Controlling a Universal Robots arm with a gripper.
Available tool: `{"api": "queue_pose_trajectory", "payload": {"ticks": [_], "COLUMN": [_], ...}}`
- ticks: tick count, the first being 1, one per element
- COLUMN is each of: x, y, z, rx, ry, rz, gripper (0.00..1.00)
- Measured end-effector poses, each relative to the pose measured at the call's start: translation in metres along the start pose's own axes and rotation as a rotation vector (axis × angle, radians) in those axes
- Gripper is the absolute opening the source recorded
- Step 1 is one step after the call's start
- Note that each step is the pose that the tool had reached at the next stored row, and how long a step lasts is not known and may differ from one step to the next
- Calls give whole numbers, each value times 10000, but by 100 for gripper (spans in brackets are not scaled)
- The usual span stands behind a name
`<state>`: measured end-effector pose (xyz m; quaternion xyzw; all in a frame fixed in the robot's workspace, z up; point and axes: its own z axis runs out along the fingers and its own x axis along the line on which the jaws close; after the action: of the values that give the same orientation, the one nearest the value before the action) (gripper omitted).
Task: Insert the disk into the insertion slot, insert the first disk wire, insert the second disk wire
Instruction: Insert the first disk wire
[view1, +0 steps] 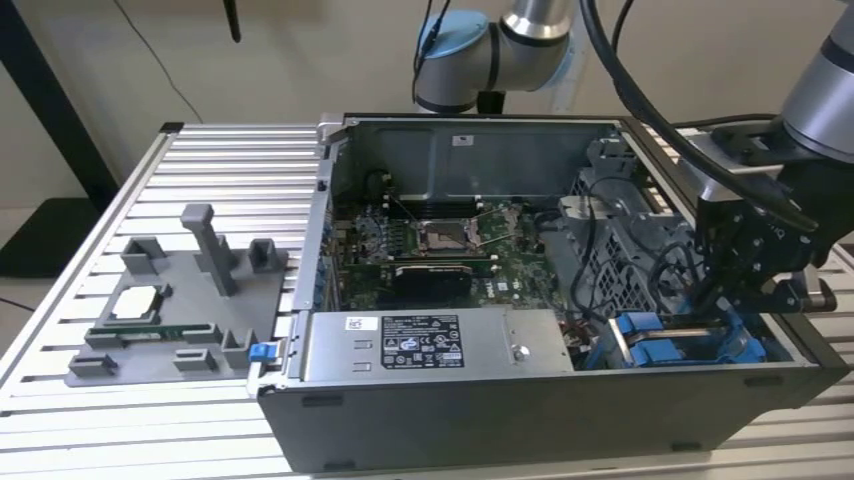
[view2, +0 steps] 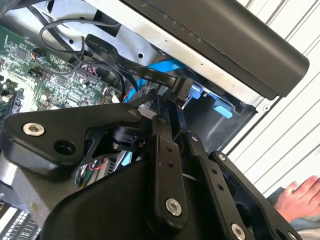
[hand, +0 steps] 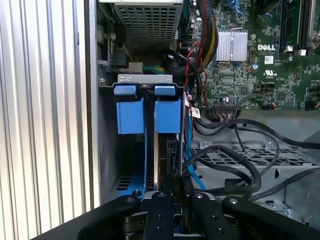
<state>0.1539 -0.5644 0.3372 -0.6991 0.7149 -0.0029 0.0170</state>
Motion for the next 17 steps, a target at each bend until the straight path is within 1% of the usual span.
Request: {"api": "queue_pose_trajectory", "payload": {"ticks": [4,5,6,8,10,17], "x": [1,0,1,1,0,-5], "y": [1,1,1,1,0,-6], "z": [24,32,37,35,2,-244], "rx": [0,-1,-1,0,-1,-1], "ry": [9,-6,-11,-4,-11,-25], "rz": [1,1,2,1,2,2], "gripper": [0,0,100,100,100,100]}}
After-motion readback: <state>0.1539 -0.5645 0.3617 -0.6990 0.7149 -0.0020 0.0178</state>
